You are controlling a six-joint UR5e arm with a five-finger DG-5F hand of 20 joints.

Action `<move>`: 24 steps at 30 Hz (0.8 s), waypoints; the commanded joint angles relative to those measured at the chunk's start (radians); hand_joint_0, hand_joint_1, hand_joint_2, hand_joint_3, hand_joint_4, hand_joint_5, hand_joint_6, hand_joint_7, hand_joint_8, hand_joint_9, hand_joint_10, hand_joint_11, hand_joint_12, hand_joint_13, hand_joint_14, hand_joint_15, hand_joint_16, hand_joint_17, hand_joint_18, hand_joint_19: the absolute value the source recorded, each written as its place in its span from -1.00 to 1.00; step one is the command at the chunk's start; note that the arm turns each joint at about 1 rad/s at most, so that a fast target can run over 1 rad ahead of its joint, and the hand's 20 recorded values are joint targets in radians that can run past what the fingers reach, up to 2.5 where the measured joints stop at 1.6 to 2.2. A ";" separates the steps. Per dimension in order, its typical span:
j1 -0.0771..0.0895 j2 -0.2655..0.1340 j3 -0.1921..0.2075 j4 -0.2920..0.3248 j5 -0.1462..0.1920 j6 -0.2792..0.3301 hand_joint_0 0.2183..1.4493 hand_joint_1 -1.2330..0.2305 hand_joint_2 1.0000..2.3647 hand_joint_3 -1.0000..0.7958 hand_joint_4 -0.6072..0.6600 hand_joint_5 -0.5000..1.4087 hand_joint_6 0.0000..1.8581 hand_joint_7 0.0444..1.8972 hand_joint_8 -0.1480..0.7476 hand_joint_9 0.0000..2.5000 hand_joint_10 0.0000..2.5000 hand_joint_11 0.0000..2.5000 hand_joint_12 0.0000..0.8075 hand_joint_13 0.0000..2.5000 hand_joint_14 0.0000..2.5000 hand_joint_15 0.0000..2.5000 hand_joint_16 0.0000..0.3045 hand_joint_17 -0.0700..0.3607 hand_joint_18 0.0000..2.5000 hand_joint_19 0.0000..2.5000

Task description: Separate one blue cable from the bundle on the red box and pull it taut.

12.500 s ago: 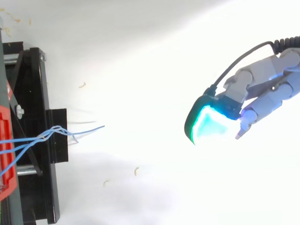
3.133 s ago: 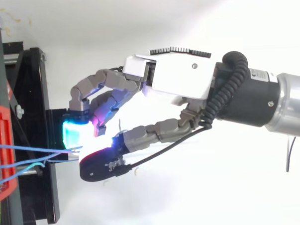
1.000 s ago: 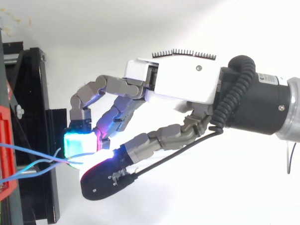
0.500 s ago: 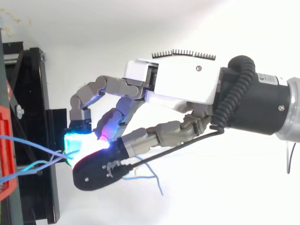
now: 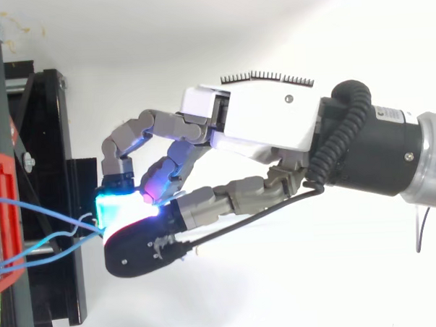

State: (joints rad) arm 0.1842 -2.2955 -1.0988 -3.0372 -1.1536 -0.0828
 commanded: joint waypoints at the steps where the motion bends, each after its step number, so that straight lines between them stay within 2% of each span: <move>1: 0.000 -0.001 0.000 -0.002 0.000 0.000 -0.37 -0.41 -0.98 -0.25 0.17 -0.64 -0.05 0.11 0.09 -0.19 -0.99 -0.40 -0.03 -0.32 -0.99 -0.66 -0.70 -0.19 -0.31 -0.64; 10: -0.002 0.001 0.000 0.000 0.000 0.005 -0.26 -0.54 -1.00 -0.44 0.15 -0.66 -0.04 0.04 0.08 -0.23 -0.99 -0.40 -0.05 -0.33 -0.99 -0.67 -0.70 -0.20 -0.31 -0.66; 13: -0.005 0.001 0.000 0.000 -0.002 0.005 -0.31 -0.53 -1.00 -0.44 0.18 -0.65 -0.05 0.05 0.08 -0.22 -0.99 -0.40 -0.06 -0.33 -0.99 -0.66 -0.70 -0.20 -0.31 -0.66; 15: -0.005 0.001 0.000 0.000 -0.002 0.005 -0.41 -0.45 -1.00 -0.44 0.19 -0.65 -0.05 0.05 0.09 -0.21 -0.99 -0.40 -0.05 -0.32 -0.99 -0.65 -0.70 -0.20 -0.31 -0.65; 18: -0.005 0.001 0.002 -0.002 -0.002 0.006 -0.52 -0.17 -1.00 -0.44 0.21 -0.63 -0.07 0.07 0.14 -0.17 -0.99 -0.41 0.00 -0.31 -0.99 -0.66 -0.68 -0.16 -0.29 -0.65; 21: -0.006 0.007 0.002 0.000 -0.002 0.009 -0.51 0.11 -1.00 -0.44 0.19 -0.62 -0.08 0.09 0.16 -0.16 -0.99 -0.42 0.02 -0.30 -0.99 -0.65 -0.67 -0.15 -0.29 -0.63; 24: -0.009 0.017 0.002 -0.003 -0.002 0.009 -0.47 0.19 -1.00 -0.43 0.17 -0.62 -0.10 0.10 0.15 -0.16 -0.99 -0.42 0.01 -0.30 -0.99 -0.64 -0.67 -0.15 -0.31 -0.60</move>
State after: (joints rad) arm 0.1772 -2.2880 -1.0970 -3.0384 -1.1551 -0.0744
